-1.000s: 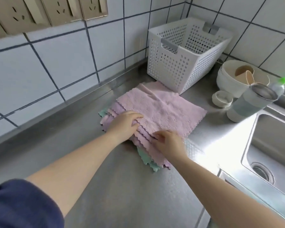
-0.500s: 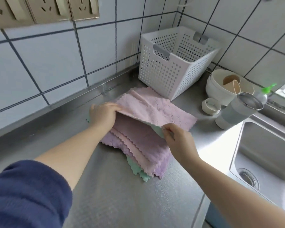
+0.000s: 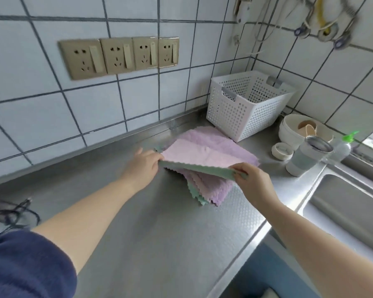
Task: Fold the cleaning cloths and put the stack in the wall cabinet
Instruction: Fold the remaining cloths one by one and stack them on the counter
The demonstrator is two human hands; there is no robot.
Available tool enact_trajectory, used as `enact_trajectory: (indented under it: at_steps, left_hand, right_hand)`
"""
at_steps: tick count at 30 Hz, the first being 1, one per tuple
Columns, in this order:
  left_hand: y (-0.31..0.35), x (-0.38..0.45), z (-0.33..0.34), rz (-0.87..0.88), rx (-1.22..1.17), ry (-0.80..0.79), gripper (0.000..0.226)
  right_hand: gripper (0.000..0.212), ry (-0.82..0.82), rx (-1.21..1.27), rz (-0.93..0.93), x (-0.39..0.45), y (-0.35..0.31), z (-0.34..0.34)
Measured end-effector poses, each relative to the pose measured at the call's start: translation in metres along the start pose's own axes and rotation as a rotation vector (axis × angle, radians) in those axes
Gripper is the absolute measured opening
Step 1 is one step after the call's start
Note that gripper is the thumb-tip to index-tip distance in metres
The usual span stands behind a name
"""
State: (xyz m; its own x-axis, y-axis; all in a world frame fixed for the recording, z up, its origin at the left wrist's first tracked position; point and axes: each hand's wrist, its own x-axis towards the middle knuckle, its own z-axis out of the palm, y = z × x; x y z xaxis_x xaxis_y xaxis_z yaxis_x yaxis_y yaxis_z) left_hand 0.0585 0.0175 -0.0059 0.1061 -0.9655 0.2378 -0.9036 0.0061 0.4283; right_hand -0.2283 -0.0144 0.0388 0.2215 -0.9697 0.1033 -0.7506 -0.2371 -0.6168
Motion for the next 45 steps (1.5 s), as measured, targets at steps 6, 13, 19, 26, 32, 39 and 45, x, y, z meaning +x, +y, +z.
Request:
enact_trajectory:
  at_steps: [6, 13, 19, 26, 32, 39, 45]
  left_hand:
    - [0.008, -0.13, -0.05, -0.086, -0.057, 0.026, 0.031]
    - [0.005, -0.209, -0.115, -0.203, -0.172, 0.128, 0.023]
    - [-0.018, -0.213, -0.159, -0.296, -0.193, 0.282, 0.008]
    - [-0.04, -0.188, -0.194, -0.29, -0.229, 0.413, 0.007]
    - [-0.047, -0.179, -0.204, -0.184, -0.221, 0.532, 0.004]
    - [-0.033, -0.213, -0.154, -0.238, -0.31, 0.31, 0.017]
    - [-0.023, -0.243, -0.071, -0.527, -0.263, 0.064, 0.021]
  right_hand:
    - [0.016, -0.104, 0.051, -0.085, -0.063, -0.026, -0.009]
    - [0.007, -0.121, 0.161, -0.17, -0.08, -0.078, -0.006]
    - [0.009, -0.147, 0.163, -0.221, -0.052, -0.12, 0.012]
    - [0.014, -0.065, 0.168, -0.327, -0.012, -0.167, 0.027]
    - [0.011, -0.031, 0.4, -0.273, -0.004, -0.191, 0.016]
    - [0.007, -0.239, 0.27, -0.264, -0.014, -0.134, 0.032]
    - [0.016, -0.625, 0.057, -0.237, 0.003, -0.063, 0.073]
